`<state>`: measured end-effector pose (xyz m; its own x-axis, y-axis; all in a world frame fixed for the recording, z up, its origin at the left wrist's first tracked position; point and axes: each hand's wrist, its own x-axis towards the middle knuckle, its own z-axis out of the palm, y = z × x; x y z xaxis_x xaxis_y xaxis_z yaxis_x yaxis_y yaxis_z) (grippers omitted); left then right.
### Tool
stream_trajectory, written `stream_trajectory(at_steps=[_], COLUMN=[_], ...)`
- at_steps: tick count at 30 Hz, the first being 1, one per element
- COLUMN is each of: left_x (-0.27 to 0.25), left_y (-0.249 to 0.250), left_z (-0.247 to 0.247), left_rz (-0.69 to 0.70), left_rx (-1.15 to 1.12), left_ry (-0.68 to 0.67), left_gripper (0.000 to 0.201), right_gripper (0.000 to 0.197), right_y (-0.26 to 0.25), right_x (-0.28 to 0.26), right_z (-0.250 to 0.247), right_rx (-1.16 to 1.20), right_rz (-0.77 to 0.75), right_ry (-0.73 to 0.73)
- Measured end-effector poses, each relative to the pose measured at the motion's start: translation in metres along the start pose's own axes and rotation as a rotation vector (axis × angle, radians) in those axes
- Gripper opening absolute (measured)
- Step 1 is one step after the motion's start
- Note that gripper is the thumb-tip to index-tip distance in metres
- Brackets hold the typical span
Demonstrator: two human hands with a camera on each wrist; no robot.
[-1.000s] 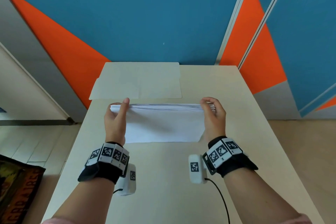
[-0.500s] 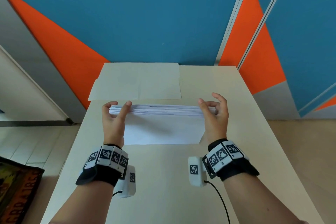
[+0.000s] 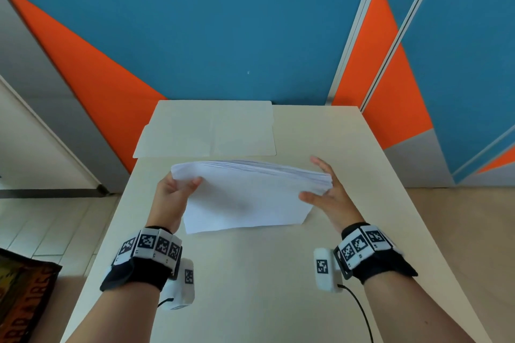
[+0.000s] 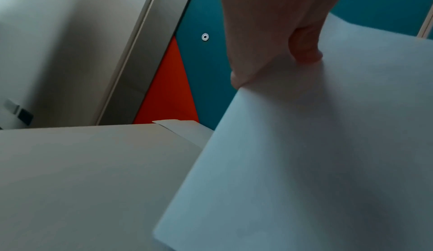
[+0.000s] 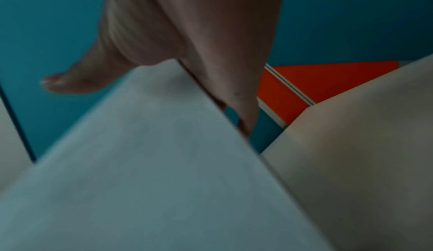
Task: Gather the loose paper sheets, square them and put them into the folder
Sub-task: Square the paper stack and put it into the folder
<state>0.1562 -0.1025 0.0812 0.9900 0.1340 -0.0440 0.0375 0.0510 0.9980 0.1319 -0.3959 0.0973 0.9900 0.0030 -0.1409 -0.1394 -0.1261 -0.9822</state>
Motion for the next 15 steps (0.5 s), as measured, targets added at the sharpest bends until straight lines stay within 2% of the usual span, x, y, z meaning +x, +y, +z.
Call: stream_trajectory(at_steps=[2, 5, 7, 8, 12, 13, 15], left_x=[0.000, 0.001, 0.001, 0.000, -0.007, -0.009, -0.015], left_y=[0.006, 0.017, 0.020, 0.020, 0.010, 0.005, -0.003], left_z=[0.000, -0.002, -0.003, -0.004, -0.001, -0.001, -0.005], left_rz=[0.021, 0.032, 0.027, 0.019, -0.074, -0.099, -0.152], left_rx=[-0.031, -0.129, -0.206, -0.233, -0.390, -0.420, -0.426], left_ry=[0.012, 0.021, 0.035, 0.047, 0.069, 0.044, -0.008], left_gripper=[0.018, 0.020, 0.022, 0.022, 0.028, 0.031, 0.037], right_gripper=[0.035, 0.012, 0.060, 0.070, 0.061, 0.058, 0.047], right_y=[0.004, 0.015, 0.027, 0.031, 0.020, 0.012, -0.003], right_x=[-0.004, -0.008, -0.006, -0.003, -0.005, -0.007, -0.009], right_z=[-0.006, -0.010, -0.013, -0.014, 0.001, 0.011, 0.026], right_rx=[-0.020, 0.018, 0.161, 0.300, 0.848, 0.850, 0.664], right_rz=[0.077, 0.143, 0.141, 0.141, 0.087, 0.087, 0.095], right_ry=[0.010, 0.024, 0.060, 0.089, 0.087, 0.090, 0.111])
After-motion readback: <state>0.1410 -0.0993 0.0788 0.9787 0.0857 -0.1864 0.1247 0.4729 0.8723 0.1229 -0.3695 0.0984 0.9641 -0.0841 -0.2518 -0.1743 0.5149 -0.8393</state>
